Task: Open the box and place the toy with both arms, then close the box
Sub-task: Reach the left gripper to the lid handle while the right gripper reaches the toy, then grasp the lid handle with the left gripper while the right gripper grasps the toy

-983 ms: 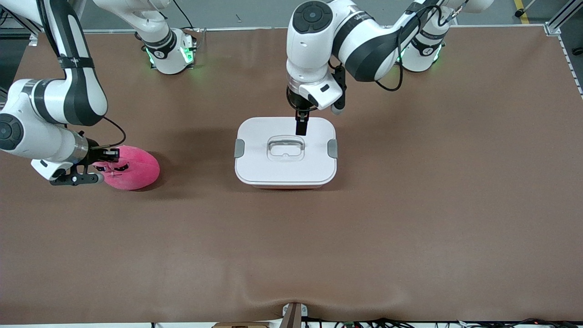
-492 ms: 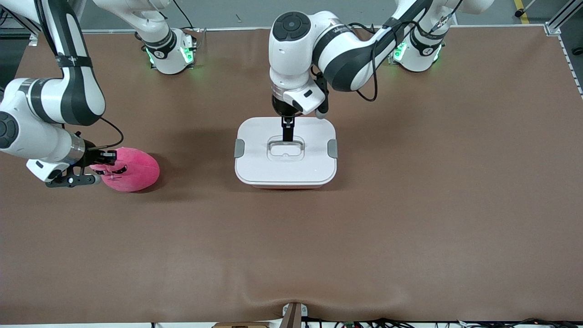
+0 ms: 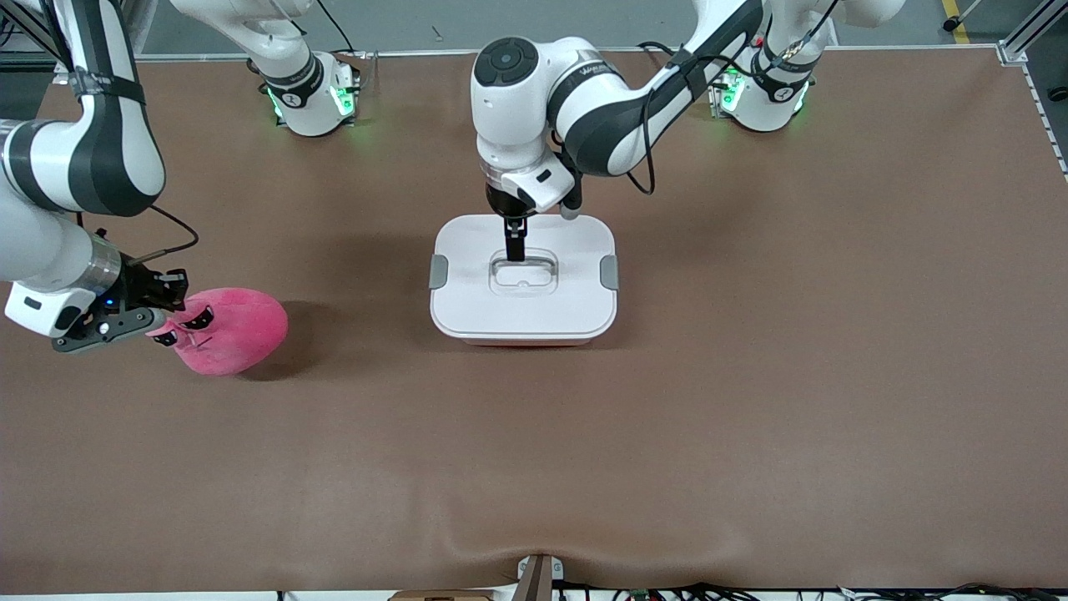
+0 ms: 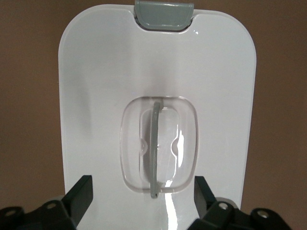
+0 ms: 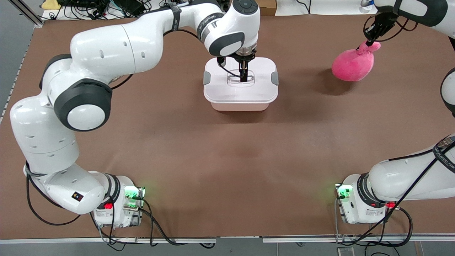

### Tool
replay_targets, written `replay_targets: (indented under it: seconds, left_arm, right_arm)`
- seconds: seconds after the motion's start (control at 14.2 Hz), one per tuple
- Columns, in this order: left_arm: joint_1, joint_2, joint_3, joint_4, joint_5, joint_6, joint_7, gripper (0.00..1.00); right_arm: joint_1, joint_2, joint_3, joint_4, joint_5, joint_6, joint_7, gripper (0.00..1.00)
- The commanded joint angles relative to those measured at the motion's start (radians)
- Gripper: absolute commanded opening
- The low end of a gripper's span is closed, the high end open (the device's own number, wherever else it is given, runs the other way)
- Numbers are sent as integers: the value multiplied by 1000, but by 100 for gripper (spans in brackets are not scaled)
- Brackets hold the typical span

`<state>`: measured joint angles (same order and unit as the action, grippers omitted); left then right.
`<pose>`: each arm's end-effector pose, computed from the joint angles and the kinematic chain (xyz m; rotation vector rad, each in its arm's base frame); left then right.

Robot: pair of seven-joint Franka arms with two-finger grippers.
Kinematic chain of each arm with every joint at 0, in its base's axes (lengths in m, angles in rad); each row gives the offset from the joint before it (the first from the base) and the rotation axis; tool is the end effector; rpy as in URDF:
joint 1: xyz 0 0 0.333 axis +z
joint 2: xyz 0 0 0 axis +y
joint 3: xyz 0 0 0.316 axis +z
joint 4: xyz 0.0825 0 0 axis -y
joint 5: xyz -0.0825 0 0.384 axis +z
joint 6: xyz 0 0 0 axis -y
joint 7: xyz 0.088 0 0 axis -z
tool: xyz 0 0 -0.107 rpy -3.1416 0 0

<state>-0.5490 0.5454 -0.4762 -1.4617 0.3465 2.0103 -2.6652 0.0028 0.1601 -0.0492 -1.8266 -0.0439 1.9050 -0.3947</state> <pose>0.4317 -0.5578 0.3983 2.1607 2.1585 0.0897 0.5947 -0.0296 0.4385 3.0572 0.5637 -0.1404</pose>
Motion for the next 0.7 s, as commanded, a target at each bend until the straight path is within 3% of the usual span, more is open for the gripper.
replay_targets:
  seconds: [0.0, 0.14, 0.35, 0.63]
  left_arm:
    - [-8, 37, 4, 26, 34, 4, -18, 80]
    - [-8, 42, 4, 26, 40, 5, -18, 76]
    - [-9, 54, 4, 23, 48, 4, -16, 65]
    - [-11, 59, 4, 26, 68, 5, -19, 64]
  right_arm:
    - [19, -8, 5, 53, 37, -122, -32, 0]
    - [20, -11, 0, 76, 130, -138, -117, 0]
    - [17, -10, 0, 84, 130, -159, -251, 0]
    - [26, -13, 5, 115, 133, -194, -289, 0]
